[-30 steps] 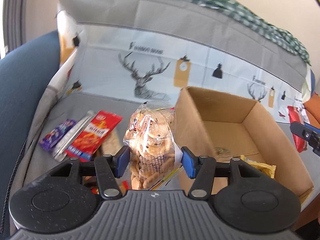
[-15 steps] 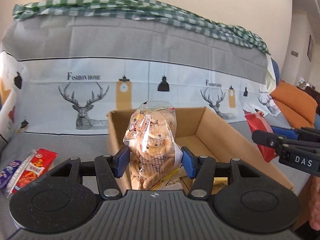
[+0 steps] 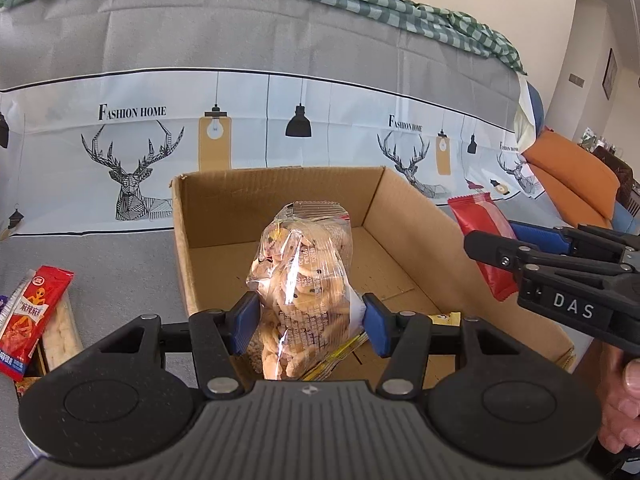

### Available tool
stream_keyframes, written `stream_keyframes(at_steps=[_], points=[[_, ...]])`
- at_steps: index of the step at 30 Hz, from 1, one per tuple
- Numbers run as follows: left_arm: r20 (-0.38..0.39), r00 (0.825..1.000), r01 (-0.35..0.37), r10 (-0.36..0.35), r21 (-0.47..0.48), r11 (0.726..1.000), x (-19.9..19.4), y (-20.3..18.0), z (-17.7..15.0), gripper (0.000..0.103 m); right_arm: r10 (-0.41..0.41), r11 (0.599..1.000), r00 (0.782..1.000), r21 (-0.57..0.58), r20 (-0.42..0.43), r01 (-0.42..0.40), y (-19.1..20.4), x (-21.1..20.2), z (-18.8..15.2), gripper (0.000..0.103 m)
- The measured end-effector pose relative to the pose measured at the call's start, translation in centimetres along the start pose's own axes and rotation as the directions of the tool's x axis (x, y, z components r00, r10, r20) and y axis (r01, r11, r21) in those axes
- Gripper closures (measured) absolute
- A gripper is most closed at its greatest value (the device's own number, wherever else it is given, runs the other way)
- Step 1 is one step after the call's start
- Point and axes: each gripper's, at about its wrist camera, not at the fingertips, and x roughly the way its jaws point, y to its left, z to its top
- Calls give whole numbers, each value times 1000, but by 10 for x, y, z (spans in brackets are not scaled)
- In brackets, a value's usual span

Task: Organize snacks
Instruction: 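Carry the biscuit bag in the left gripper and red packet in the right over the box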

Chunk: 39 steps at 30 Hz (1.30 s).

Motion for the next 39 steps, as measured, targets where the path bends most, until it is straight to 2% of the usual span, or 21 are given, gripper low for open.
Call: stream_keyframes(at_steps=[13,39], points=[[-34,999,16,-17,-7,1000,2,1,-3,42,0,1000,1000,-8,-31,0,4,7,-1,59],[-32,999,24,-24,-15,1000,0,0,-4,42,4,1000,1000,-19,-31,-5,8,9,-3,58]])
